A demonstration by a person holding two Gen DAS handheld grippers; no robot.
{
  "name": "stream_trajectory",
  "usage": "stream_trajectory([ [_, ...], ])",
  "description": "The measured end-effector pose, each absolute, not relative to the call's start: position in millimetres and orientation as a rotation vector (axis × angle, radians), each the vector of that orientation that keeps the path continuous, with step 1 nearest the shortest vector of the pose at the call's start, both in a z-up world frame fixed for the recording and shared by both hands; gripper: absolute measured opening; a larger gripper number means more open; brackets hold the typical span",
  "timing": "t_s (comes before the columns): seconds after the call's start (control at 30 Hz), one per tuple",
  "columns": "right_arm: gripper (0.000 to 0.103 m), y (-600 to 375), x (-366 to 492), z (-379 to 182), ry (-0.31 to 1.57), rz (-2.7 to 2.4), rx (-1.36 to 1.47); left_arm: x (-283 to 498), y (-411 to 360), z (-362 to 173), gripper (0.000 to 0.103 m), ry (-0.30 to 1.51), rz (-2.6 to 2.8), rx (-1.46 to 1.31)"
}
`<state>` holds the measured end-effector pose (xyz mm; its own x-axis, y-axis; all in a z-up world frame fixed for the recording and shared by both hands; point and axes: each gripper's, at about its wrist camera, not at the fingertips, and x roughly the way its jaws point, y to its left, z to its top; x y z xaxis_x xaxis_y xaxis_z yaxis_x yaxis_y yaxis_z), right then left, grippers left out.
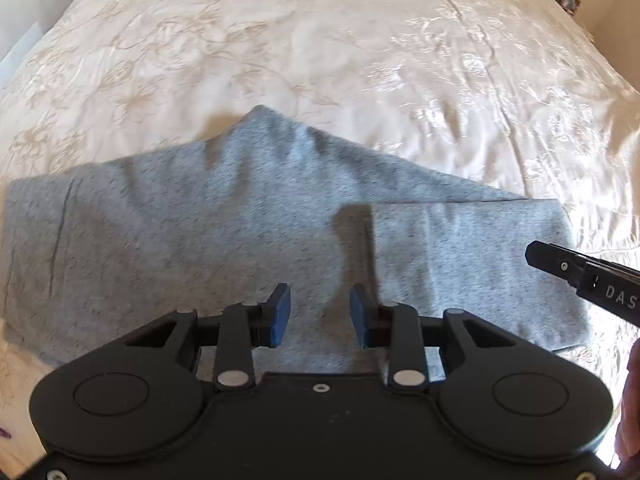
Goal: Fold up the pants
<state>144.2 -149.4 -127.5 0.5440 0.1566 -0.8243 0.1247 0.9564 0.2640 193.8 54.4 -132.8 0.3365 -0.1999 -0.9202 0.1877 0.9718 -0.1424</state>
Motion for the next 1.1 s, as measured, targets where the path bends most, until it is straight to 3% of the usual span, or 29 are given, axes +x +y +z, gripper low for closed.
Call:
stream_trajectory([
  [0.17, 0.026, -218, 162, -163, 1.092, -0.142, 0.312, 201, 5, -160, 0.045, 1.207, -0.314, 0.061],
  [0.3, 0.009, -255, 166, -192, 1.177, -0.186, 0.281, 204, -13, -200, 0.048, 1.306, -0.241, 0.164],
  [0.43, 0.021, -253, 146, -160, 1.112, -0.114, 0.222, 189, -3, -173, 0.046, 1.263, -0.181, 0.111],
  [0.57, 0.021, -236, 115, -144, 1.089, 0.0, 0.187, 155, 3, -165, 0.049, 1.266, -0.147, 0.085],
  [0.73, 0.019, -217, 86, -173, 1.201, 0.057, 0.094, 135, -2, -195, 0.052, 1.347, -0.088, 0.134],
  [0.83, 0.021, -218, 82, -166, 1.177, 0.059, 0.093, 131, 3, -182, 0.052, 1.32, -0.074, 0.133],
  [1.1, 0.022, -182, 90, -123, 1.032, 0.16, 0.068, 134, 100, -140, 0.052, 1.282, 0.088, -0.005],
])
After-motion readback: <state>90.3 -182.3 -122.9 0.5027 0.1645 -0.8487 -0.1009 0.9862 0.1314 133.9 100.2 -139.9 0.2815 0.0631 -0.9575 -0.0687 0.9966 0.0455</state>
